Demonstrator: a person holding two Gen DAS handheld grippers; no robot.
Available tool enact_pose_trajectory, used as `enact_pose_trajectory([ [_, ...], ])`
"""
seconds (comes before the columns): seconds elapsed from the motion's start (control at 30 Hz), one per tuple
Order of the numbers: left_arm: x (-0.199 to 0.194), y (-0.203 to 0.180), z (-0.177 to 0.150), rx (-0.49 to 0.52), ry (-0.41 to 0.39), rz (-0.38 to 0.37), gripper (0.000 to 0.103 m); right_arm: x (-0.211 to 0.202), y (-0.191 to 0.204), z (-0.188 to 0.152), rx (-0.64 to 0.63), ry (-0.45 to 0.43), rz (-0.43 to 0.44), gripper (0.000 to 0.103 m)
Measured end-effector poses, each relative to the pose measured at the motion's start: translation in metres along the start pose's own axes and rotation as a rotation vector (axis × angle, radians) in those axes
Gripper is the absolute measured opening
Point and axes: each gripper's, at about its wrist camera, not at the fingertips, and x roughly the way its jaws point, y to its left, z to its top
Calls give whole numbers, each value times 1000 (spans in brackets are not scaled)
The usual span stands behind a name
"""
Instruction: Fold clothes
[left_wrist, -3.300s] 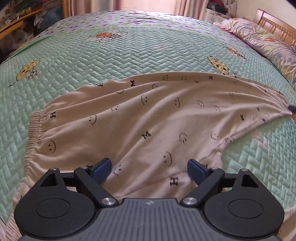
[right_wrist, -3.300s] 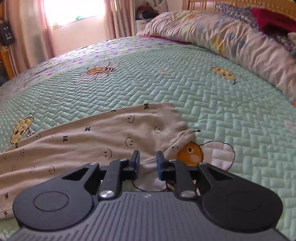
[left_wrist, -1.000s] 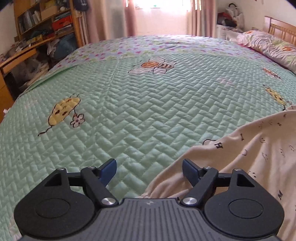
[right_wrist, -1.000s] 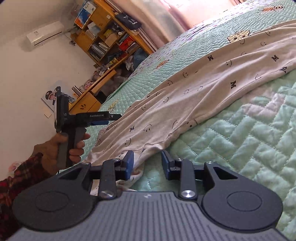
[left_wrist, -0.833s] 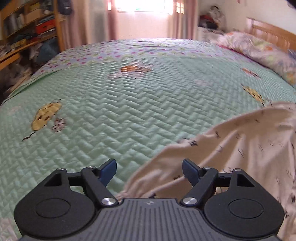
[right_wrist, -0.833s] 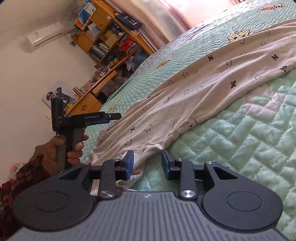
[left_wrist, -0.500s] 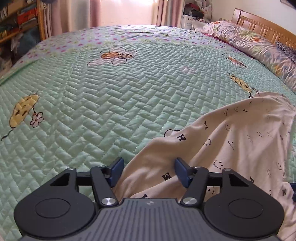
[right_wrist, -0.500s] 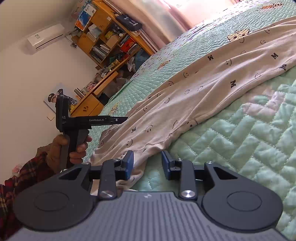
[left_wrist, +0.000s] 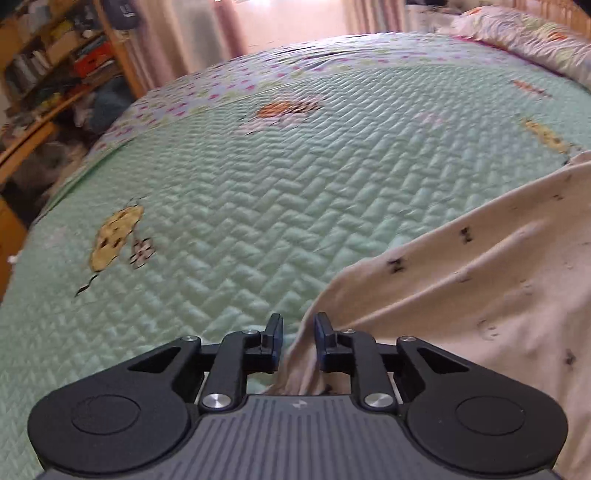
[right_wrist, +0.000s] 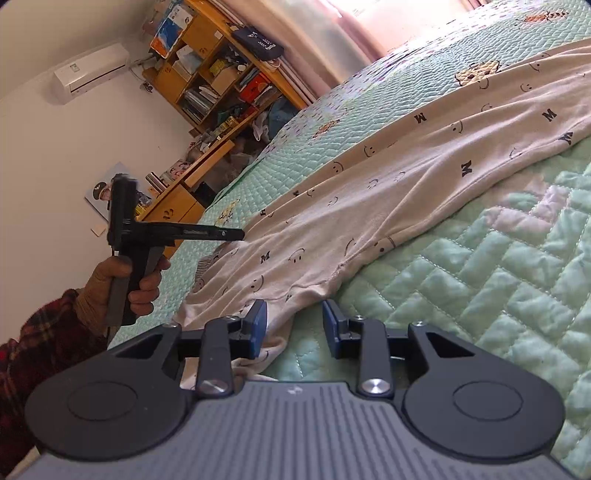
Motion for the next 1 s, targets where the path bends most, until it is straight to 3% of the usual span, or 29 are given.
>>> enact_pose_trajectory([
  [0.13, -29, 20, -3, -197, -38, 20, 40, 1, 7, 2, -32, 11, -22, 37],
  [0.2, -49, 29, -12, -282, -58, 20, 45, -2, 12, 5, -42, 13, -31, 49],
  [0.3, -81, 13, -30, -250, -55, -88, 47, -19, 25, 9, -17, -25, -32, 50],
  [0.4, -98, -26, -56, -122, -23, -97, 55, -47, 48, 3, -43, -64, -45, 51],
  [0.5, -96, -51, -82, -63, 55, -44, 59, -70, 65, -17, -84, -24, -64, 51],
  [0.53, -95, -50, -87, -83, 51, -28, 65, -76, 66, -24, -93, 1, -91, 51],
  [0.63, -99, -45, -95, -144, 53, 26, 71, -91, 55, -45, -61, 80, -231, 50],
  [0.73, -122, -50, -97, -145, 44, 49, 66, -114, 54, -53, -56, 66, -271, 48],
  [0.83, -146, -61, -103, -138, 49, 61, 67, -132, 73, -53, -162, 29, -351, 49],
  [1.0, -174, -98, -141, -56, 91, 67, 73, -138, 76, -59, -202, 42, -367, 49],
])
